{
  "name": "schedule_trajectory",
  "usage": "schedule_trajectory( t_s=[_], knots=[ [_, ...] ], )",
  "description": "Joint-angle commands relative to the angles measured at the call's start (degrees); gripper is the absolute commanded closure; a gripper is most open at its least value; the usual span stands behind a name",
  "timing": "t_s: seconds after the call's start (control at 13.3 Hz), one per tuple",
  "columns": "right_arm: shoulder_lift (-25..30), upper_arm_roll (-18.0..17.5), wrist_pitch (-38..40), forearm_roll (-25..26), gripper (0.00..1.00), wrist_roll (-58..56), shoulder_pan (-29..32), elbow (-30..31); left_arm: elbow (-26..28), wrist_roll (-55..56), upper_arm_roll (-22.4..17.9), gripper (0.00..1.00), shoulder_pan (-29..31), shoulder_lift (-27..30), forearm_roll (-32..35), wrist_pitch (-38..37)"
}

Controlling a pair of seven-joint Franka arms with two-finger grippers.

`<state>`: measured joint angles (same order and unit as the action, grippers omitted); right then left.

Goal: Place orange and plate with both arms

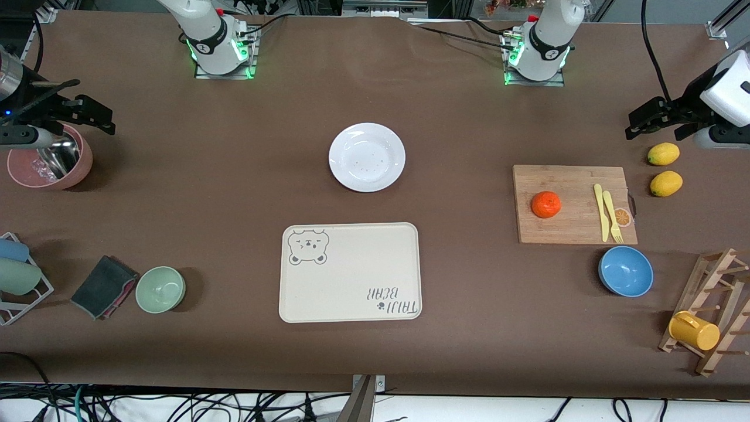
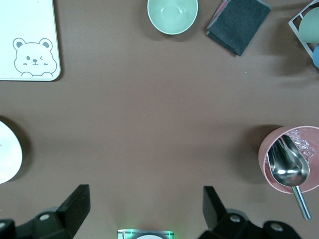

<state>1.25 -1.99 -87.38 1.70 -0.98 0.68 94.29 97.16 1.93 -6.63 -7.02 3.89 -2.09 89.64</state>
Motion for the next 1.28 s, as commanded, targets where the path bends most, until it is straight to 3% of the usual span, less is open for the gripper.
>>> schedule_trajectory(
  t_s=[0.0,1.2],
  knots=[
    [-0.2,-0.3,0.4,-0.2,0.0,-0.4,0.3,-1.3,-1.6,-0.8,-0.1,0.0,-0.2,-0.7,-0.3,-0.4],
    [-0.3,-0.2,0.5,-0.3,0.0,-0.3,0.4,-1.4,-1.6,-0.7,-0.1,0.0,0.2,-1.7,-0.4,-0.3]
  ],
)
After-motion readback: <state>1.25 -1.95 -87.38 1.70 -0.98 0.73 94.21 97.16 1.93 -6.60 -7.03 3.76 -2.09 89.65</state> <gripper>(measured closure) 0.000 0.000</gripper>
